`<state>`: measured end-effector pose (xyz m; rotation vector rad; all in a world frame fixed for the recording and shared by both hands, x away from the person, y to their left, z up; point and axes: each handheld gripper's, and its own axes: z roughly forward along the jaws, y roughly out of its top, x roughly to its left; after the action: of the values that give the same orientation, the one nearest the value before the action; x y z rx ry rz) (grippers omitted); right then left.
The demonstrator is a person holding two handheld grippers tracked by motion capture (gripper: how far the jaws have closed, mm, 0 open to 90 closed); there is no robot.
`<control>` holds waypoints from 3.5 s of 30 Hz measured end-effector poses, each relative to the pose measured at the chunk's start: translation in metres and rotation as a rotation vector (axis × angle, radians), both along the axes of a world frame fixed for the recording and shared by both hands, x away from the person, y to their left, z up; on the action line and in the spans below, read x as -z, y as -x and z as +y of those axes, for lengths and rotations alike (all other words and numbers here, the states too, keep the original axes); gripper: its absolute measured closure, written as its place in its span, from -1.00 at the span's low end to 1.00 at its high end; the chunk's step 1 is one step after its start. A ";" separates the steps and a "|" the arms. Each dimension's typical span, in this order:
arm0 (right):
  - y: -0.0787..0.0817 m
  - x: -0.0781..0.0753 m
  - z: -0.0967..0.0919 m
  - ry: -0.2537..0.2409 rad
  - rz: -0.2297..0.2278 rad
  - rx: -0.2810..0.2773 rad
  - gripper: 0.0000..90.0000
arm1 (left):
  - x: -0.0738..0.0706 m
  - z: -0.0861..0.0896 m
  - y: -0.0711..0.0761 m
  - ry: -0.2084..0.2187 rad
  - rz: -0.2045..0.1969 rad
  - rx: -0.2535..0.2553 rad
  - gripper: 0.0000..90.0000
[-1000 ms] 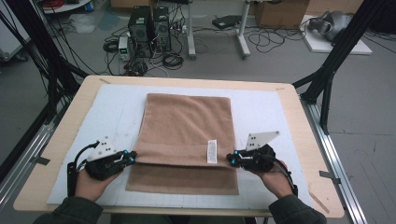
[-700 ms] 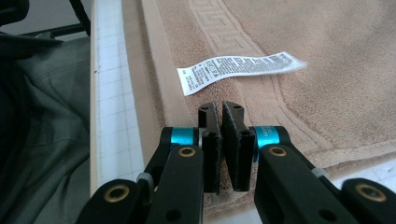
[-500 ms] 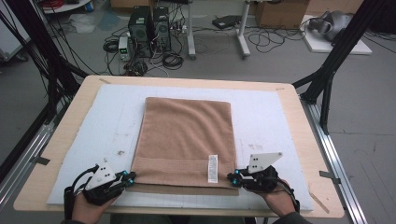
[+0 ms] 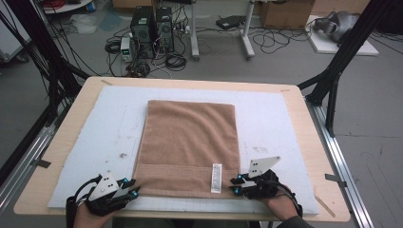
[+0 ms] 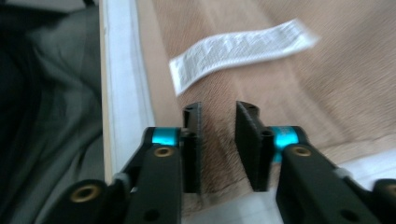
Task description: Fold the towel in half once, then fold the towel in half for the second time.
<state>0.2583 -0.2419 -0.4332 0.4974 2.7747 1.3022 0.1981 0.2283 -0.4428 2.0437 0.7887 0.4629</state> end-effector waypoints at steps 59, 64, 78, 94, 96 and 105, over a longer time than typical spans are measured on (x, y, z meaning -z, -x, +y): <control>-0.070 -0.036 0.005 -0.054 -0.058 0.221 -0.45 | -0.044 0.012 -0.085 0.121 0.046 -0.068 -0.25; -0.074 -0.040 0.007 -0.048 -0.062 0.225 -0.49 | -0.049 0.011 -0.089 0.103 0.037 -0.067 -0.24; -0.078 -0.043 0.009 -0.023 -0.081 0.218 -0.48 | -0.055 0.018 -0.102 0.098 0.046 -0.086 -0.24; -0.118 -0.064 0.007 0.028 -0.112 0.258 -0.48 | -0.067 0.013 -0.147 0.083 0.045 -0.135 -0.22; -0.127 -0.071 0.007 0.029 -0.120 0.265 -0.47 | -0.074 0.009 -0.158 0.074 0.036 -0.136 -0.22; -0.181 -0.069 0.000 0.023 -0.106 0.397 -0.41 | -0.062 0.003 -0.215 0.086 0.045 -0.199 -0.11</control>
<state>0.4395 -0.2417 -0.3644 0.8926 2.4341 1.1648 0.4134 0.2312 -0.3809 1.9105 1.0275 0.4865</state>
